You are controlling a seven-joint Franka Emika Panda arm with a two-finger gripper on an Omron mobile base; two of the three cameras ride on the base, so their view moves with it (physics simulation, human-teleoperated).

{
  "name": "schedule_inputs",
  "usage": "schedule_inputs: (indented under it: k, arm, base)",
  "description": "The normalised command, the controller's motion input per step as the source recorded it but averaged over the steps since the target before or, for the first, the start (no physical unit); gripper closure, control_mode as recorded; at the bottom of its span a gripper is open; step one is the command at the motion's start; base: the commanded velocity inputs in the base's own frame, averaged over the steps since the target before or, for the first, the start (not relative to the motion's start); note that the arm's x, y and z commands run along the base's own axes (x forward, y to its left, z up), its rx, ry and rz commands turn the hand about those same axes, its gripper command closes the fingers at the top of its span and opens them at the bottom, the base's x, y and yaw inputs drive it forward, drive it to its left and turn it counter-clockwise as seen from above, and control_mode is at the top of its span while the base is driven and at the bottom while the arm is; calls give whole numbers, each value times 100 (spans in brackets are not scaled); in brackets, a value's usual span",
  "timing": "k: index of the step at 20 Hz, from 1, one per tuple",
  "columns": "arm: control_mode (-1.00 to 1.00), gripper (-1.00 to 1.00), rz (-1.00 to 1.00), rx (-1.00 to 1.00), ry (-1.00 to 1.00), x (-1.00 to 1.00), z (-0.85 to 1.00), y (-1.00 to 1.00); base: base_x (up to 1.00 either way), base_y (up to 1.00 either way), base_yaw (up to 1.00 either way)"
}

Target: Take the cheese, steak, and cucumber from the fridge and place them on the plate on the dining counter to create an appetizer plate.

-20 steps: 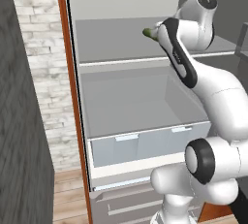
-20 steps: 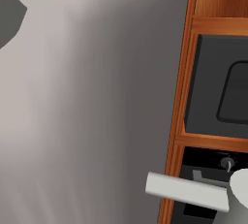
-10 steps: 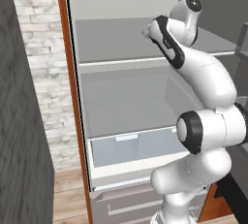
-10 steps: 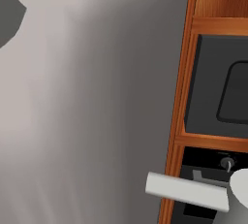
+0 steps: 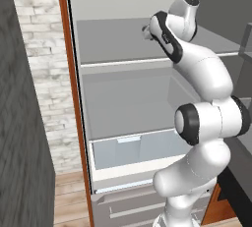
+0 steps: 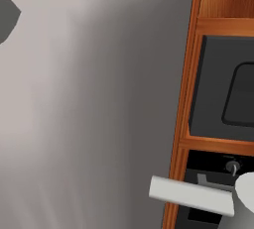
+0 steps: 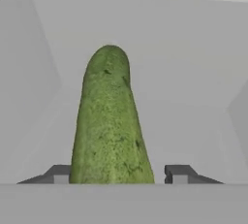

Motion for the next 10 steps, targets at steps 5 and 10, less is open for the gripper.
schedule_inputs:
  k: [5, 10]
  arm:
    - [-100, 100, 0, -3, 0, 1, -55, 17]
    - [-100, 100, 0, -1, 0, -38, -34, 2]
  base:
    - [0, 0, 0]
    - [0, 0, 0]
